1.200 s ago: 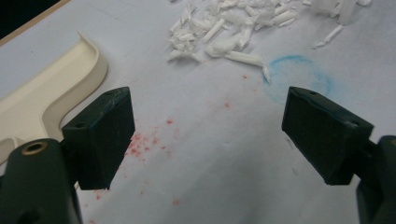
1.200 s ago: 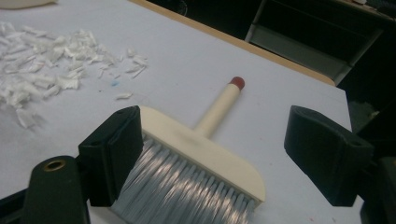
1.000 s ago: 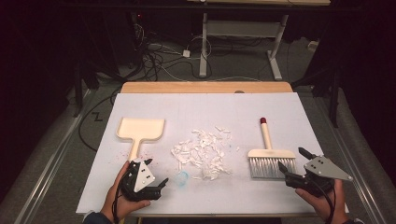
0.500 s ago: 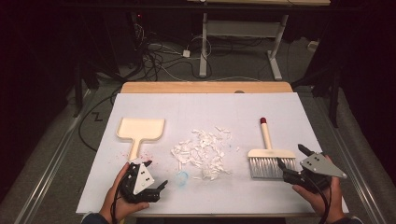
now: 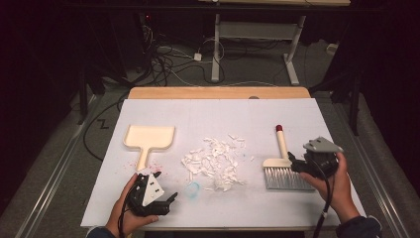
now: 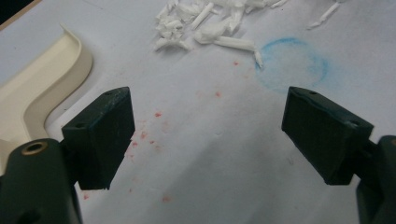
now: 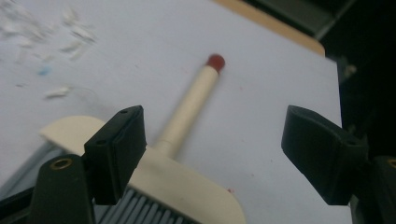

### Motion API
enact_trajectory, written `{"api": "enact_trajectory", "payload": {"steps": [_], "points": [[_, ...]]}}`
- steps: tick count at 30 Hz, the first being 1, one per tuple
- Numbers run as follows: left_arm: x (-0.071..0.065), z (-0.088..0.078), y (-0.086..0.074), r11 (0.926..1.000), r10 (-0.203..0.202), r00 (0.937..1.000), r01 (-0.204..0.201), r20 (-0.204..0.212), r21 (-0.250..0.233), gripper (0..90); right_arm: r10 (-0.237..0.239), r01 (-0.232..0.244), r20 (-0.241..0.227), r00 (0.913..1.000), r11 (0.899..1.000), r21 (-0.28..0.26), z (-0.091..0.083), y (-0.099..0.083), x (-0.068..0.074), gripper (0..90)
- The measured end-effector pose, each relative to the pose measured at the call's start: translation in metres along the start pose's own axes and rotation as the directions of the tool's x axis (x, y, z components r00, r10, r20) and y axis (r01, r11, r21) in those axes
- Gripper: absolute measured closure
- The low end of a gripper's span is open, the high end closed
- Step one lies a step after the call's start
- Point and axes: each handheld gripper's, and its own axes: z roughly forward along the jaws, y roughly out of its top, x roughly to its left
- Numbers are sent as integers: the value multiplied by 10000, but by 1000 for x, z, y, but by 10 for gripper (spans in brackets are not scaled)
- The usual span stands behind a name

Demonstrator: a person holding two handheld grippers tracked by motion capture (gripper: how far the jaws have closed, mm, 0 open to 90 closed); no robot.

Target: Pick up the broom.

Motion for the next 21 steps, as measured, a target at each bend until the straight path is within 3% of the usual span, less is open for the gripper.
{"api": "enact_trajectory", "payload": {"steps": [2,3,4,5,8,13,15,17,18,21], "points": [[1,0,0,10000,-31,10000,31,17,-4,163,448,-435,-332,9984,9983,377,13,8,-2,253],[1,0,0,10000,-50,10000,50,24,-35,163,448,-435,-332,9984,9983,377,13,8,-2,253],[0,0,0,10000,-41,10000,42,37,-32,163,713,-672,-368,9968,9924,1030,30,15,-4,259],[0,0,0,10000,-23,10000,24,35,-45,163,894,-844,-369,9953,9892,1196,37,16,-5,281],[-1,-1,0,10000,23,10000,-23,35,-92,164,1572,-1391,-829,9841,9715,1918,60,18,-8,294],[-1,-2,-1,9999,1,10000,0,45,-115,163,1878,-1401,-1298,9736,9404,3098,90,13,-2,396],[-1,-2,-2,9999,-29,10000,30,40,-108,164,2094,-1522,-1631,9641,9397,3064,92,12,-3,452],[-1,-3,-2,9999,-38,10000,38,-21,-100,163,1956,-1340,-1794,9641,9422,3071,92,12,-3,489],[-1,-3,-2,10000,-7,10000,6,-58,-97,164,1895,-1238,-1993,9615,9454,3016,92,12,-2,555],[-2,-4,-2,9999,20,10000,-21,-68,-119,163,1901,-1255,-2067,9598,9489,2896,91,12,-1,635]]}}
